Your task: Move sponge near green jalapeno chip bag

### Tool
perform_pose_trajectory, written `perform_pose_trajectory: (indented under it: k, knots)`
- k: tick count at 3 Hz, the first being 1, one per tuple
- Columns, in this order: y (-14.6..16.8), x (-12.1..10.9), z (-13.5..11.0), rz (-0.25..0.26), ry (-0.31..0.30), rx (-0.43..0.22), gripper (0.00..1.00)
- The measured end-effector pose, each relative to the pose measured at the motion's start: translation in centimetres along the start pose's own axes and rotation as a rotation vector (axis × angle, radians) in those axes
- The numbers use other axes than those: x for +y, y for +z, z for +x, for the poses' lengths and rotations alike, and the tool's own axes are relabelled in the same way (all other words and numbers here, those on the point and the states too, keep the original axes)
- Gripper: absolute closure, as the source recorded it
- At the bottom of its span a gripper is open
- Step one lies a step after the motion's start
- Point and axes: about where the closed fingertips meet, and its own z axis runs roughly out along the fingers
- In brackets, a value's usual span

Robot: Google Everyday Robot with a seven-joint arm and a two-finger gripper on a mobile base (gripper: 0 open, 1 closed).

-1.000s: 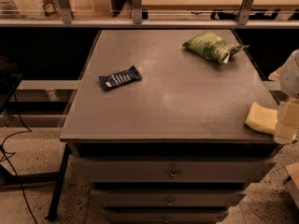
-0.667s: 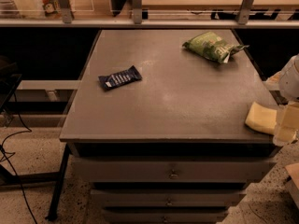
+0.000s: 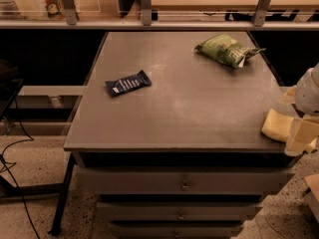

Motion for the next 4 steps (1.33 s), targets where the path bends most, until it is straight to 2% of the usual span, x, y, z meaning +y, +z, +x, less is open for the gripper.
perform_pose_trajectory:
  k: [2, 3, 4]
  knots:
    - [0.1, 0.2, 0.0, -0.017, -0.013, -0.015, 0.37]
    - [-0.5, -0.2, -0.3, -0.013, -0.027, -0.012, 0.54]
    - [-0.9, -1.0, -0.8, -0.009, -0.045, -0.006, 0.67]
